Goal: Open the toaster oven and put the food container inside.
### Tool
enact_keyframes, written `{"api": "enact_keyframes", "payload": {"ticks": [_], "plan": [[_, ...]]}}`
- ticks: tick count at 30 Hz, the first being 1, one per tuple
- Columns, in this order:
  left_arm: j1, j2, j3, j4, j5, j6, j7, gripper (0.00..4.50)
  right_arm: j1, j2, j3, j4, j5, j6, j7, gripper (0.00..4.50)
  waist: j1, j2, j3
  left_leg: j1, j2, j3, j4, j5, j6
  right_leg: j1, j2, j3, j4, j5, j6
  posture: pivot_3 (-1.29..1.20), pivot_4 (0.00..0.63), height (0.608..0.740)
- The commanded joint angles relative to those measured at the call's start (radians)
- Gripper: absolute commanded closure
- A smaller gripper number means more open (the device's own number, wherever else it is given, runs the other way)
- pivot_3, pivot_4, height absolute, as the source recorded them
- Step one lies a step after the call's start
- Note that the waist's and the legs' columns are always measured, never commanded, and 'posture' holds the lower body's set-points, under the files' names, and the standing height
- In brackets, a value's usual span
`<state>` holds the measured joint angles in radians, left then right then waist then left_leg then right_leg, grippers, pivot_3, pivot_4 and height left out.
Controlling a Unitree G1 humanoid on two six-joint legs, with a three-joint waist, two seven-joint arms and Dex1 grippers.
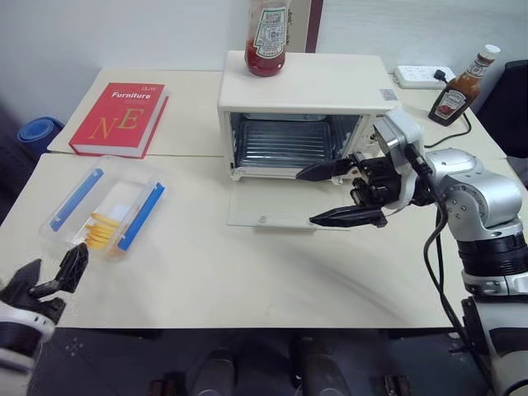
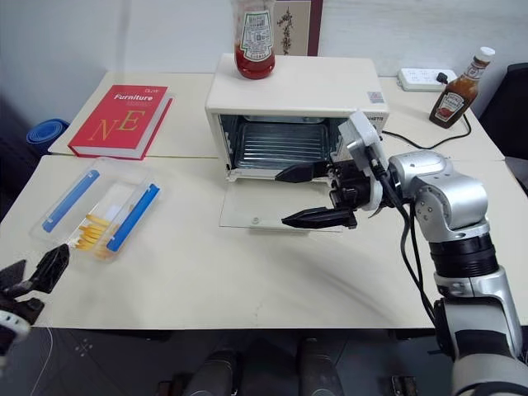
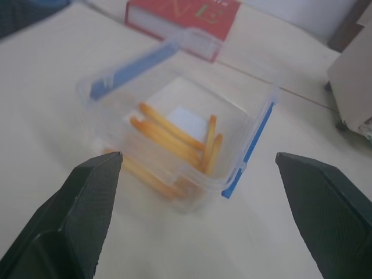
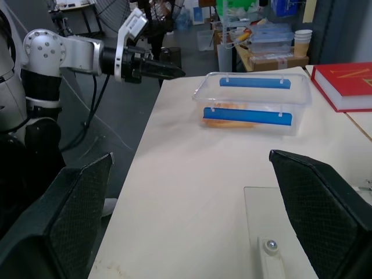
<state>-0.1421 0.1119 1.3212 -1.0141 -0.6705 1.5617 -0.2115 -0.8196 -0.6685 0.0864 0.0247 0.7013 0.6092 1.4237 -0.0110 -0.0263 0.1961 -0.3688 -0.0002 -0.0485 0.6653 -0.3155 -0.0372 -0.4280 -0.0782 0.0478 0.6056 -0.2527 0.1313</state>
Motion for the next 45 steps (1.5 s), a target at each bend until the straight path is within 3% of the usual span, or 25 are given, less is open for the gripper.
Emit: {"api": "enact_keyframes", "payload": {"ticks": [1,8,16,20,25,31,36,39,45], "plan": [[-0.128,-0.049,0.032,-0.031,0.083,0.053,0.138,0.03,0.013,0.007,-0.032,-0.066,0.027,0.012,-0.014,0.00,0.003,0.000,0.000,0.000,0.000,0.000,0.000,0.000,0.000,0.000,0.000,0.000,0.000,0.000,0.000,0.00,0.150,0.740],[-0.293,-0.069,-0.056,0.102,0.186,0.053,0.320,0.03,0.091,0.010,-0.076,-0.148,0.050,0.045,-0.088,0.00,0.007,0.000,0.000,0.000,0.000,0.000,0.000,0.000,-0.003,0.000,0.000,0.000,-0.001,0.000,0.000,0.00,0.150,0.740],[-0.457,-0.017,-0.090,0.302,0.272,0.053,0.462,0.03,0.161,-0.001,-0.124,-0.238,0.087,0.082,-0.171,0.00,0.007,0.000,0.000,0.000,0.000,0.000,-0.001,0.000,-0.003,0.000,0.000,0.000,-0.001,0.000,0.000,0.00,0.150,0.740],[-0.548,0.008,-0.074,0.396,0.330,0.053,0.553,0.85,0.185,-0.017,-0.151,-0.269,0.105,0.105,-0.200,0.00,0.006,-0.001,0.000,0.000,0.000,0.000,-0.001,0.000,-0.003,0.000,0.000,0.000,-0.001,0.000,0.000,0.00,0.150,0.740],[-0.521,0.072,-0.119,0.454,0.370,0.053,0.598,2.48,0.205,-0.035,-0.168,-0.296,0.116,0.120,-0.221,0.00,0.004,-0.001,0.000,-0.001,0.000,0.000,-0.001,0.000,-0.003,-0.002,0.000,0.000,-0.001,0.000,0.000,0.00,0.150,0.740],[-0.420,0.270,-0.274,0.596,0.307,0.053,0.528,4.30,0.231,-0.084,-0.200,-0.317,0.167,0.178,-0.231,0.00,0.004,-0.001,0.000,0.000,0.000,0.000,-0.002,0.000,-0.004,-0.001,0.000,0.000,0.000,0.000,0.000,0.00,0.150,0.740],[-0.338,0.435,-0.437,0.714,0.232,0.053,0.460,4.41,0.275,-0.114,-0.234,-0.358,0.199,0.202,-0.253,0.00,0.004,-0.001,0.000,0.000,0.000,0.000,-0.002,0.000,-0.004,-0.001,0.000,0.000,-0.001,0.000,0.000,0.00,0.150,0.740],[-0.369,0.501,-0.513,0.757,0.142,0.053,0.412,4.41,0.313,-0.125,-0.262,-0.381,0.190,0.194,-0.289,0.00,0.006,-0.001,0.000,0.000,0.000,0.000,-0.002,0.000,-0.004,-0.001,0.000,0.000,-0.001,0.000,0.000,0.00,0.150,0.740],[-0.542,0.506,-0.666,0.793,-0.144,0.053,0.422,4.41,0.439,-0.179,-0.376,-0.431,0.218,0.213,-0.355,0.00,0.024,-0.002,0.000,-0.003,-0.001,-0.004,-0.001,0.000,-0.004,-0.001,-0.002,-0.002,-0.003,0.000,0.000,0.00,0.150,0.740]]}}
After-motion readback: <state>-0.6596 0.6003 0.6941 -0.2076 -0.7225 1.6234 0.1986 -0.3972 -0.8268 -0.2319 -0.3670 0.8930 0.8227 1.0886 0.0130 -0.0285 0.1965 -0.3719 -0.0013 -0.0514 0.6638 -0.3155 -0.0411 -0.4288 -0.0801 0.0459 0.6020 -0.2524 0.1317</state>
